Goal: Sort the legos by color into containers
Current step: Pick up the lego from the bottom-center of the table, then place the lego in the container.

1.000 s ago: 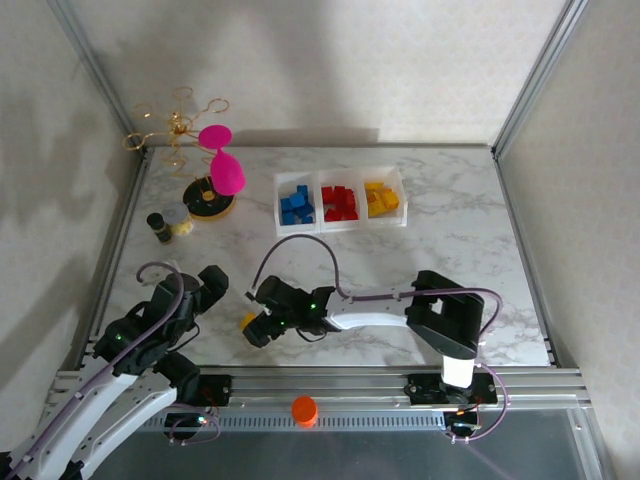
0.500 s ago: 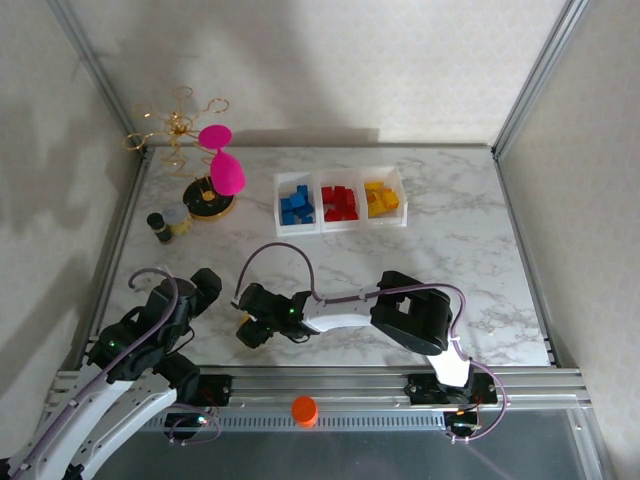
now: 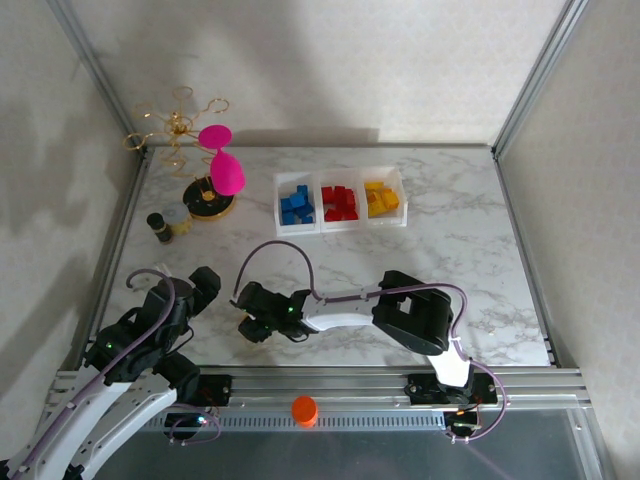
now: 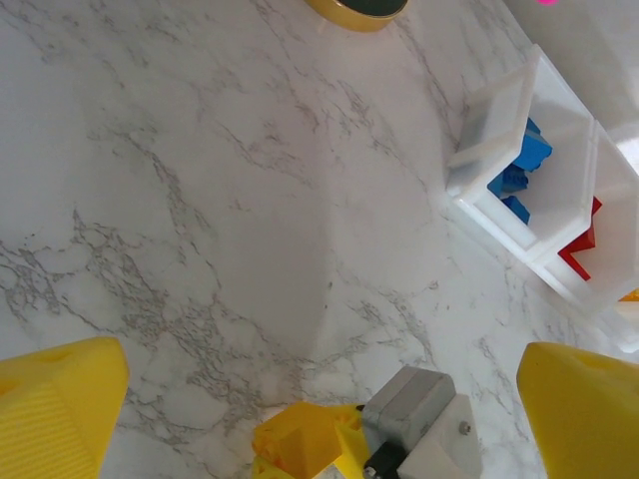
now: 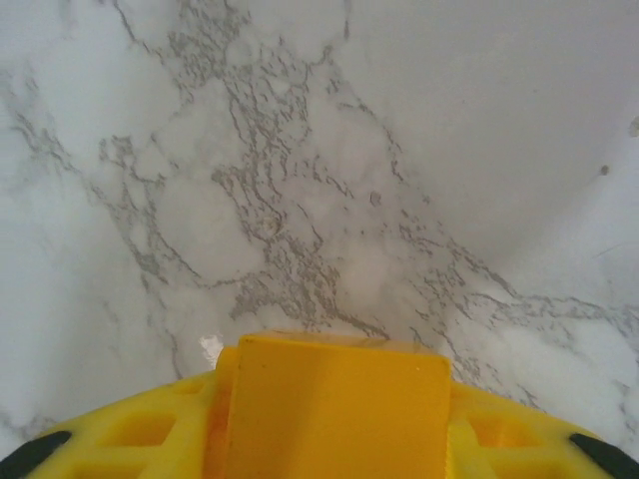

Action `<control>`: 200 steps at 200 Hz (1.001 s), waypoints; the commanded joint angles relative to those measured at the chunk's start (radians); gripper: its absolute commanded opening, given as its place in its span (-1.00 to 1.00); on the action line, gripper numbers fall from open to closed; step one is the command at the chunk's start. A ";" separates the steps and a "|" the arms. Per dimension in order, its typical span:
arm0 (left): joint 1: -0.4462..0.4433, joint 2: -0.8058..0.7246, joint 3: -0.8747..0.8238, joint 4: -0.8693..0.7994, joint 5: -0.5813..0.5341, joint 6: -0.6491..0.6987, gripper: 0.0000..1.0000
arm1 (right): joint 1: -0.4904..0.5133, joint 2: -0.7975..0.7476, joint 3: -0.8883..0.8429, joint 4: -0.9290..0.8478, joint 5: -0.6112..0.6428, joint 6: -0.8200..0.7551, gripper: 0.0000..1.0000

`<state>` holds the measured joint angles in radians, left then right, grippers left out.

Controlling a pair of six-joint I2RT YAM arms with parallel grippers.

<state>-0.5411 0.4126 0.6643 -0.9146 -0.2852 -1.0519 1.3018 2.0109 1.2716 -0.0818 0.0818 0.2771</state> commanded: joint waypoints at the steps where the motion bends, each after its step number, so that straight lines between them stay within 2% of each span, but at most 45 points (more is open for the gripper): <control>1: 0.006 0.012 0.036 0.041 0.021 0.019 0.99 | -0.025 -0.107 -0.018 -0.026 0.006 0.055 -0.32; 43: 0.006 0.080 0.046 0.167 0.090 0.075 0.99 | -0.127 -0.259 -0.044 -0.103 0.104 0.109 -0.34; 89: 0.005 0.185 0.048 0.347 0.163 0.151 0.99 | -0.354 -0.329 -0.025 -0.199 0.200 0.166 -0.35; 148: -0.005 0.364 0.051 0.600 0.255 0.233 0.99 | -0.675 -0.273 0.071 -0.209 0.283 0.158 -0.35; 179: -0.015 0.451 0.063 0.696 0.266 0.256 0.99 | -0.809 -0.205 0.118 -0.163 0.254 0.136 -0.35; 200: -0.023 0.510 0.067 0.741 0.277 0.256 0.99 | -0.870 -0.105 0.196 -0.176 0.257 0.116 -0.34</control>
<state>-0.5507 0.8780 0.6945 -0.2825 -0.0395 -0.8272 0.4793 1.8023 1.3846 -0.2607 0.3302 0.4225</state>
